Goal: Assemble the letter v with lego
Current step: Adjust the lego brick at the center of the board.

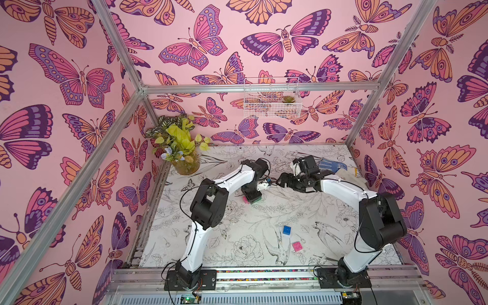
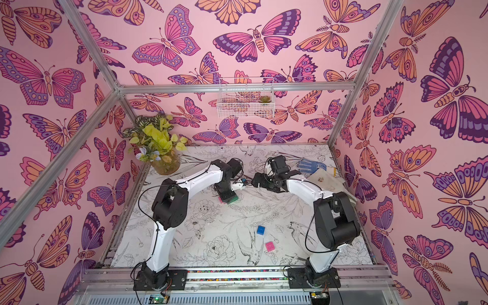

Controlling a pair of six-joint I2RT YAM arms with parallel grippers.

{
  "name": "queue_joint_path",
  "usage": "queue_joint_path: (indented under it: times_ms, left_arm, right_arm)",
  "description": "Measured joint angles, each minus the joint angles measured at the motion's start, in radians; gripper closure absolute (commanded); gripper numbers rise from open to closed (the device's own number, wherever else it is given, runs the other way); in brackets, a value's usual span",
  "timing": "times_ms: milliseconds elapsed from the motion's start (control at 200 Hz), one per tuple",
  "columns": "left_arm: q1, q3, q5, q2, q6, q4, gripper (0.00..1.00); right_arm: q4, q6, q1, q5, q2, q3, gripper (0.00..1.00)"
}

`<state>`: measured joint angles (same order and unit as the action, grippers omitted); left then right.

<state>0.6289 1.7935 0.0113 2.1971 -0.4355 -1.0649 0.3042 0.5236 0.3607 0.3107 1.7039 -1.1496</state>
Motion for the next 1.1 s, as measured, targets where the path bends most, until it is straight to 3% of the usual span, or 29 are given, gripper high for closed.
queue_joint_path:
  times_ms: [921, 1021, 1102]
  left_arm:
    - [0.022, 0.068, 0.04, 0.048, 0.051, -0.067, 0.77]
    - [0.024, 0.069, 0.042, 0.048, 0.059, -0.067, 0.61]
    - [0.026, 0.062, 0.042, 0.048, 0.068, -0.047, 0.53]
  right_arm:
    - [0.006, 0.0, 0.0, -0.004, 0.002, 0.0, 0.03]
    - [0.006, 0.0, 0.0, -0.004, 0.002, 0.0, 0.03]
    - [0.007, 0.0, 0.0, -0.005, 0.002, 0.0, 0.03]
